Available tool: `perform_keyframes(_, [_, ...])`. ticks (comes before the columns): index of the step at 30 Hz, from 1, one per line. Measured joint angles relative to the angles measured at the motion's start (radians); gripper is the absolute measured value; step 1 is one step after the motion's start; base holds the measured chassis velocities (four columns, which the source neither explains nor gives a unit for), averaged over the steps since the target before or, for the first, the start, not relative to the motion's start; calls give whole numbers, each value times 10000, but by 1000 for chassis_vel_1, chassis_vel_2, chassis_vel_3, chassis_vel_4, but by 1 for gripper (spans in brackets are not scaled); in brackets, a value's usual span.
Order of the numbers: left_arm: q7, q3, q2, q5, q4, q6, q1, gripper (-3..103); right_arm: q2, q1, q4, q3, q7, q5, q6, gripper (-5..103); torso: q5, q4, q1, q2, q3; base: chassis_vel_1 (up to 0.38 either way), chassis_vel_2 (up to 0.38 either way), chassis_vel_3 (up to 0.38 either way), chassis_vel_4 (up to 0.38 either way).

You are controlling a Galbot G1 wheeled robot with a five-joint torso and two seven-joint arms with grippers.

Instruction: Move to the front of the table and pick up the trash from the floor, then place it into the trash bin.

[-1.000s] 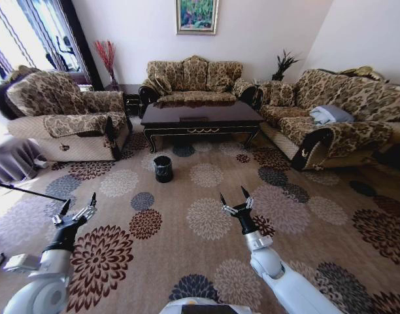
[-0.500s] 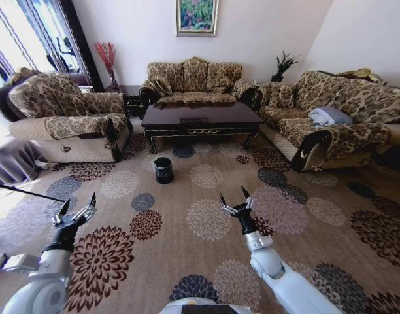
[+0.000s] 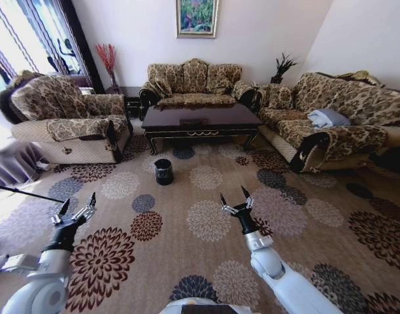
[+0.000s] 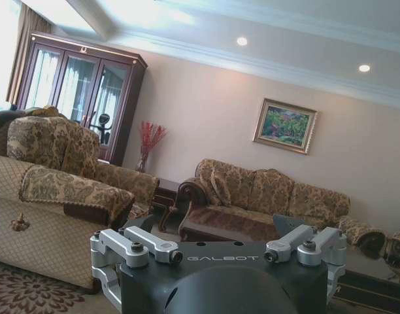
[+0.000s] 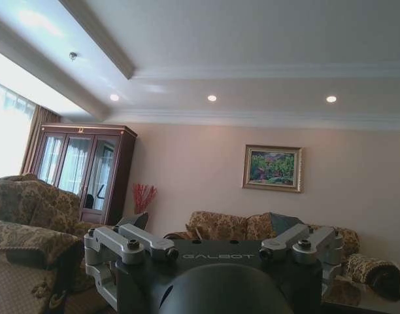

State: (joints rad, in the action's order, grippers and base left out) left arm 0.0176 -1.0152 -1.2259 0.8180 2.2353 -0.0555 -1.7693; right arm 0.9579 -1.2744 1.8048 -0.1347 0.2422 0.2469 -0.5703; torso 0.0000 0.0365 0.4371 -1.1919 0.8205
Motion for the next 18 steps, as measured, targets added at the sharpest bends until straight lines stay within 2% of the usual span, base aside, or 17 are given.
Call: perform_keyframes(18, [23, -14, 125, 6, -157, -23, 98, 100, 8, 64, -19, -46, 18, 121, 33, 100, -1, 0, 0, 6, -6, 0, 0, 0, 0])
